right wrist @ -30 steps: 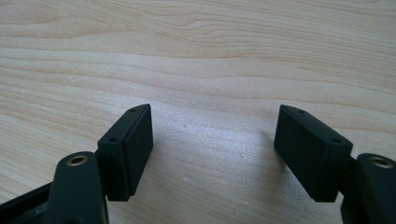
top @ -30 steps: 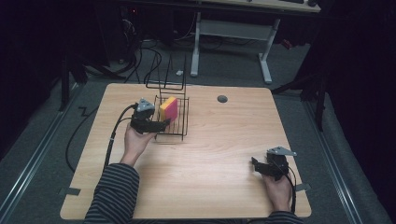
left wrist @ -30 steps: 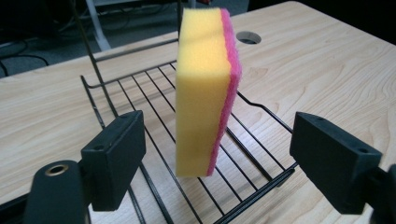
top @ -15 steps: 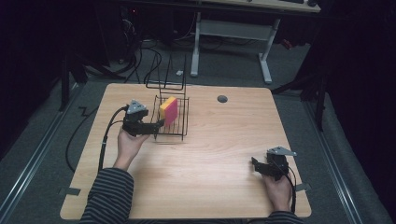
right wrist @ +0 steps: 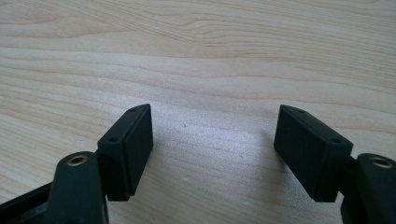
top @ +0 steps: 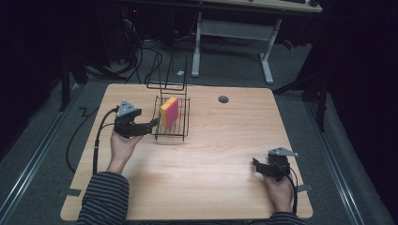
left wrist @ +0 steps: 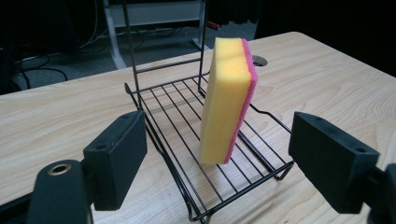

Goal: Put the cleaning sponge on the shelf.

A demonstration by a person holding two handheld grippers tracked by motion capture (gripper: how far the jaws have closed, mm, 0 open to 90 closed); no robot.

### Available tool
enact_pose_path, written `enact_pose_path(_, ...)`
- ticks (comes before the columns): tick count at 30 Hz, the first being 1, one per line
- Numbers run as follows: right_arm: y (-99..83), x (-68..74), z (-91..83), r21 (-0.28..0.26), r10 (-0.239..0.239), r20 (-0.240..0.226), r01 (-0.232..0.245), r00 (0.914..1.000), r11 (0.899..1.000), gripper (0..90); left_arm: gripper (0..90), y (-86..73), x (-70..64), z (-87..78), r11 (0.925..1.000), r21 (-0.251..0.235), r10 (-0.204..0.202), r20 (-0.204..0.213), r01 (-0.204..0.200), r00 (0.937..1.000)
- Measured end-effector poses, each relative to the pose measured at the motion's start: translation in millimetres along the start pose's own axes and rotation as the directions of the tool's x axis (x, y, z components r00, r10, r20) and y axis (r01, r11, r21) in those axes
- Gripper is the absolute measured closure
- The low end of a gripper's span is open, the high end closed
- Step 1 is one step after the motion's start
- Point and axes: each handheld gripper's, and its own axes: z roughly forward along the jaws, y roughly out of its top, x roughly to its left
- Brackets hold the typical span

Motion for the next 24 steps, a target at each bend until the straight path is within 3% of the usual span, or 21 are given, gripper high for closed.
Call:
enact_pose_path(16, 0.0, 0.0, 0.0, 0.000, 0.000, 0.000, 0.000, 1.0000, 1.000, 28.5, 21.0, 0.6, 3.5, -22.6, 1.0000, -0.005, 0.005, -0.016, -0.005, 0.9999)
enact_pose_path(24, 0.0, 0.0, 0.0, 0.000, 0.000, 0.000, 0.000, 1.0000, 1.000, 28.5, 22.0, -3.2, 7.8, -31.7, 0.9998, -0.014, -0.011, -0.029, 0.011, 0.9995)
